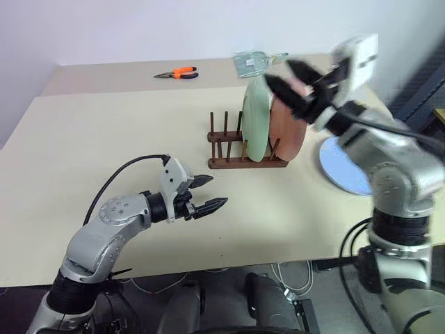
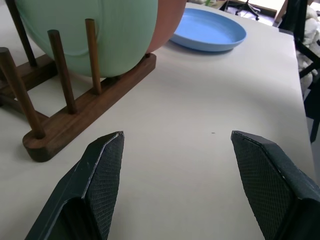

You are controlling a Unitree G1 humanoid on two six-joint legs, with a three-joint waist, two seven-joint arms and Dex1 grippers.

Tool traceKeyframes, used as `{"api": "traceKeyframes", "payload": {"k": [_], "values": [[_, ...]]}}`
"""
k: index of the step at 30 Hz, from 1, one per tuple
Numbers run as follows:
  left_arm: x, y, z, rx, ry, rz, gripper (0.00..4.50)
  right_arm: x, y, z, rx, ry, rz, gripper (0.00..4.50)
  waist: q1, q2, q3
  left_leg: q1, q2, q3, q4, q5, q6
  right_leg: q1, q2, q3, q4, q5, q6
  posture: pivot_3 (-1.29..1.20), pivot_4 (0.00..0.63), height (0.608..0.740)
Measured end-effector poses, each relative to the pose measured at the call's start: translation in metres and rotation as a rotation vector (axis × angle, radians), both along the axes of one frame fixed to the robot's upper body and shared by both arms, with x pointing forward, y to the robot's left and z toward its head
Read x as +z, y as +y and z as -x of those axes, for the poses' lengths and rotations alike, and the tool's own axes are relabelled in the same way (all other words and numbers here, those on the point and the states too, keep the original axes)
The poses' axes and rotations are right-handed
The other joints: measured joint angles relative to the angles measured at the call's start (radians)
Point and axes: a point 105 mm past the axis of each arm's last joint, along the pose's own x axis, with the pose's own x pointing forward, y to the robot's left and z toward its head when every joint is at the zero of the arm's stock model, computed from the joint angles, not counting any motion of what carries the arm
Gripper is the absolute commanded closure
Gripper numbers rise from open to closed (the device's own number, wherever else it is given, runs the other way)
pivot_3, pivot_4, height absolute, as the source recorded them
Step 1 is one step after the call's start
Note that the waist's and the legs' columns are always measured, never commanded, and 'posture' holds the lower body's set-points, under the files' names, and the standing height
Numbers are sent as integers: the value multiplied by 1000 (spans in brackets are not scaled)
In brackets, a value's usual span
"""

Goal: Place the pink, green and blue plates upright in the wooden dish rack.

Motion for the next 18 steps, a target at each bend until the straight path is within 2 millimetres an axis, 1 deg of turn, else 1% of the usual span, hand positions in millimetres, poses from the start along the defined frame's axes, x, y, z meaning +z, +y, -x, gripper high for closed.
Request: {"api": "traceKeyframes", "payload": {"k": [1, 2, 3, 4, 5, 6, 7, 8, 9, 11, 12, 13, 16, 17, 18], "values": [[0, 0, 0, -3, -4, -4, 965, 8, -14, 4, -24, -23, 1, 1051, 1, 0, 0, 0, 0, 0, 0, 0, 0, 0, 0, 0, 0, 0, 0, 0, 150, 740], [1, -1, -1, -13, -8, -9, 965, 13, -34, 8, -71, -36, 10, 767, 5, 0, 0, 0, 0, 0, 1, 0, 1, 1, 0, 0, -1, 0, 0, 0, 150, 740], [1, -2, -2, -22, -9, -13, 965, 14, -60, 10, -146, -28, 22, 270, 9, -1, 0, 0, 0, 0, 1, -1, 1, 2, 0, 0, -2, 0, 0, 0, 150, 740], [1, -1, -2, -24, -9, -18, 965, 11, -79, 10, -208, -10, 30, 124, 11, -1, 0, 0, 0, 0, 1, -1, 2, 3, -1, 0, -2, 0, 0, 0, 150, 740], [0, -3, -3, -34, -6, -22, 965, 4, -98, 12, -270, 19, 43, 124, 11, -1, 0, 1, 0, 1, 1, -1, 2, 3, -1, 0, -3, 0, 0, 0, 150, 740], [1, -7, -2, -60, -12, -18, 965, -19, -116, 17, -333, 95, 133, 124, 19, -1, -1, 1, 0, 1, 0, -2, 3, 3, -1, -1, -3, -1, 0, 0, 150, 740], [1, -7, -2, -68, -13, -17, 965, -43, -126, 20, -359, 176, 195, 124, 20, -3, -1, 2, 1, 1, 1, -2, 4, 4, 0, -1, -3, -2, -1, 0, 150, 740], [1, -9, -3, -78, -11, -20, 965, -74, -133, 24, -371, 275, 264, 124, 22, -3, -1, 2, 1, 1, 1, -3, 5, 4, 0, -1, -2, -2, -1, 0, 150, 740], [-1, -8, -5, -80, -8, -27, 965, -111, -134, 29, -353, 399, 314, 124, 20, -1, -1, 2, 1, 2, 1, -3, 5, 4, -1, -1, -2, -2, -1, 0, 150, 740], [-3, -12, -6, -100, -7, -33, 965, -149, -130, 35, -326, 510, 368, 124, 8, 5, 1, 1, 0, 9, 1, -3, 5, 3, -2, 4, -1, -2, -1, 0, 150, 740], [-3, -15, -5, -108, -11, -32, 965, -159, -128, 35, -325, 529, 405, 124, 0, 5, 2, 1, 1, 10, 1, -3, 5, 4, -3, 4, 0, -2, -1, 0, 150, 740], [-4, -16, -5, -114, -11, -31, 965, -165, -128, 36, -331, 531, 440, 124, -3, 5, 2, 2, 1, 10, 1, -3, 4, 5, -2, 4, 0, -2, 0, 0, 150, 740], [-2, -18, -6, -126, -17, -33, 965, -194, -138, 29, -403, 568, 546, 124, -6, 2, 2, 3, 2, 10, 2, -3, 4, 5, -2, 2, -1, -2, -1, 0, 150, 740], [-3, -18, -6, -125, -18, -35, 965, -204, -142, 25, -424, 583, 579, 646, -6, 2, 2, 3, 2, 10, 2, -3, 4, 5, -2, 2, -1, -2, -1, 0, 150, 740], [-3, -18, -7, -124, -19, -38, 965, -213, -145, 22, -441, 596, 601, 950, -5, 2, 2, 3, 2, 10, 2, -3, 5, 3, -2, 3, -1, -2, -1, 0, 150, 740]]}}
